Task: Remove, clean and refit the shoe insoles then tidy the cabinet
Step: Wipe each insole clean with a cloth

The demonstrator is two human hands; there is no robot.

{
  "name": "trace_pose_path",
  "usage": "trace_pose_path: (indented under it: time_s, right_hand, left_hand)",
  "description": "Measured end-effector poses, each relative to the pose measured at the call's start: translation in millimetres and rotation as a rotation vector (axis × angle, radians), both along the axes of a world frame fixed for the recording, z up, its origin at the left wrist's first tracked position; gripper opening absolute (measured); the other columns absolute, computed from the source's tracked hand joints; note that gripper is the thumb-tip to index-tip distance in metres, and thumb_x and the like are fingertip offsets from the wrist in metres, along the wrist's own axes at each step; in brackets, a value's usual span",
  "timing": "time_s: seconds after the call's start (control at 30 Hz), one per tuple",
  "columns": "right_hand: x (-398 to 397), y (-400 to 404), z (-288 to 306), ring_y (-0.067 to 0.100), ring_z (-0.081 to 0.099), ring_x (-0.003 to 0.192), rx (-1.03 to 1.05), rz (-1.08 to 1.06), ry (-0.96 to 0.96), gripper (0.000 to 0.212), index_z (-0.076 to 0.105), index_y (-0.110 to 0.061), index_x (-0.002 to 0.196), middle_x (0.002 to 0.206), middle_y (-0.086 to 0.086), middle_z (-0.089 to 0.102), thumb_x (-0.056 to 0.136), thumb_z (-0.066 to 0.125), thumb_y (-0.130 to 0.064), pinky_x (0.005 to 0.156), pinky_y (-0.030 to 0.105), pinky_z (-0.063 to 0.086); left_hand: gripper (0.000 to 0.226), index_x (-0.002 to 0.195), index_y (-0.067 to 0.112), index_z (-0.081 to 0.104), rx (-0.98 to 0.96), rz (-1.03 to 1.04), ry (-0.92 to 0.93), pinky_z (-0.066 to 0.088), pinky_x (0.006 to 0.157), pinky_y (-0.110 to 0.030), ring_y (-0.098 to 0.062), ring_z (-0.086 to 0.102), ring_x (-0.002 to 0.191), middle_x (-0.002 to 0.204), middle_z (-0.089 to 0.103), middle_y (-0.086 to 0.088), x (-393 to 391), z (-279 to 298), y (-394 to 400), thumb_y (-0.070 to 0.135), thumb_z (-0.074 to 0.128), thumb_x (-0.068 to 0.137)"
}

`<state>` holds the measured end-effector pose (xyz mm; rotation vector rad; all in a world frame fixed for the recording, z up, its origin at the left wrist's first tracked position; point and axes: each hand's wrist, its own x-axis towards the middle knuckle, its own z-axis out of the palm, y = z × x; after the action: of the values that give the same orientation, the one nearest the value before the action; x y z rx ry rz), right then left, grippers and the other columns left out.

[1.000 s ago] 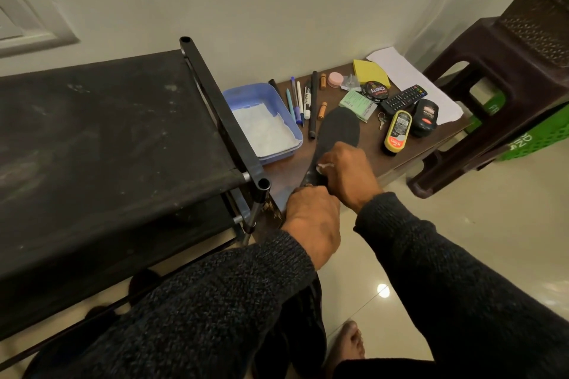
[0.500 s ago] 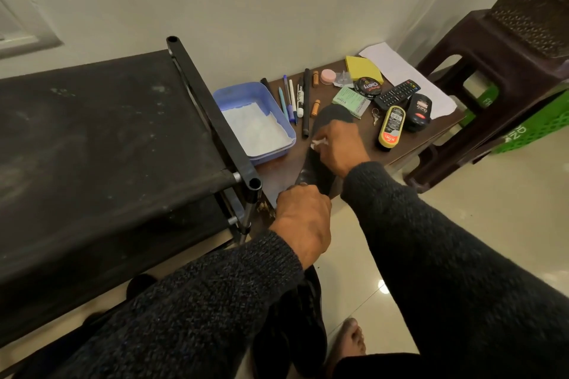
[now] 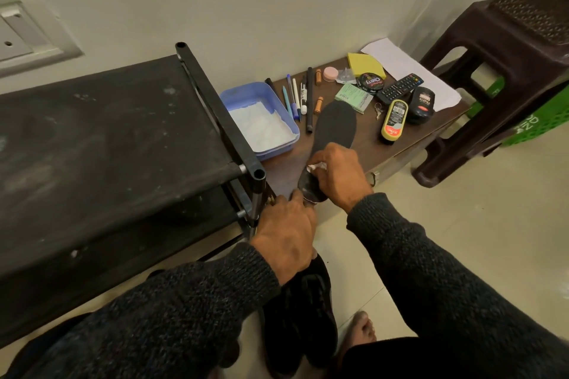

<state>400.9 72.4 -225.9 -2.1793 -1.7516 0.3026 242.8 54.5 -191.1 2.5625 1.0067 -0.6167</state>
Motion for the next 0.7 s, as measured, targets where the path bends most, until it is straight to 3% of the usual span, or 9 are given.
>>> trace_pose_path:
  time_s: [0.1, 0.23, 0.33, 0.43, 0.53, 0.7]
  right_hand:
    - [1.2, -2.5, -1.4, 0.029, 0.057, 0.1, -0.023, 0.021, -0.009, 0.019, 0.076, -0.007, 0.107, 0.109, 0.015, 0.06, 0.093, 0.063, -0.006, 0.083, 0.037, 0.051]
    - [-2.5, -6.4, -2.8, 0.025, 0.052, 0.1, -0.055, 0.053, -0.003, 0.022, 0.075, -0.009, 0.107, 0.109, 0.012, 0.057, 0.1, 0.055, -0.017, 0.086, 0.038, 0.049]
    - [-1.1, -3.2, 2.0, 0.025, 0.053, 0.1, -0.145, 0.101, 0.006, 0.026, 0.074, -0.011, 0.102, 0.108, 0.01, 0.057, 0.103, 0.051, -0.024, 0.088, 0.041, 0.049]
    - [2.6, -4.5, 9.9, 0.025, 0.059, 0.101, -0.194, 0.149, 0.015, 0.018, 0.079, -0.015, 0.103, 0.111, 0.009, 0.064, 0.096, 0.063, -0.016, 0.086, 0.037, 0.053]
    - [-0.8, -9.8, 12.1, 0.019, 0.062, 0.099, -0.161, 0.096, 0.054, 0.017, 0.08, -0.015, 0.101, 0.108, 0.005, 0.068, 0.087, 0.073, -0.011, 0.078, 0.021, 0.046]
    - [-2.0, -4.1, 0.9, 0.021, 0.061, 0.096, 0.013, -0.052, 0.116, 0.009, 0.075, -0.01, 0.095, 0.102, 0.008, 0.068, 0.086, 0.073, -0.009, 0.074, 0.024, 0.044]
  left_hand:
    - [0.085, 0.152, 0.013, 0.033, 0.006, -0.009, 0.025, 0.046, 0.103, -0.05, -0.034, 0.04, 0.13, 0.147, 0.036, -0.011, -1.0, 1.7, -0.7, 0.05, 0.072, 0.087]
    - [0.087, 0.155, 0.012, 0.03, 0.006, -0.001, 0.032, 0.045, 0.104, -0.05, -0.037, 0.039, 0.132, 0.158, 0.02, -0.012, 5.7, 7.5, -1.5, 0.05, 0.071, 0.088]
    - [0.084, 0.154, 0.014, 0.031, 0.028, -0.019, 0.053, 0.046, 0.102, -0.05, -0.034, 0.043, 0.129, 0.153, 0.029, -0.009, 9.4, 6.1, -1.9, 0.051, 0.069, 0.088]
    - [0.076, 0.152, 0.016, 0.036, 0.054, -0.034, 0.071, 0.045, 0.1, -0.047, -0.033, 0.043, 0.128, 0.149, 0.034, -0.008, 10.8, 3.8, -0.6, 0.048, 0.066, 0.091]
    - [0.074, 0.151, 0.015, 0.037, 0.055, -0.047, 0.111, 0.045, 0.099, -0.048, -0.033, 0.043, 0.128, 0.149, 0.034, -0.009, 12.1, 4.3, -1.0, 0.046, 0.068, 0.091]
    - [0.059, 0.143, 0.016, 0.048, 0.043, -0.023, 0.097, 0.046, 0.097, -0.042, -0.028, 0.051, 0.122, 0.139, 0.047, -0.008, 15.0, 10.1, 6.0, 0.039, 0.068, 0.092]
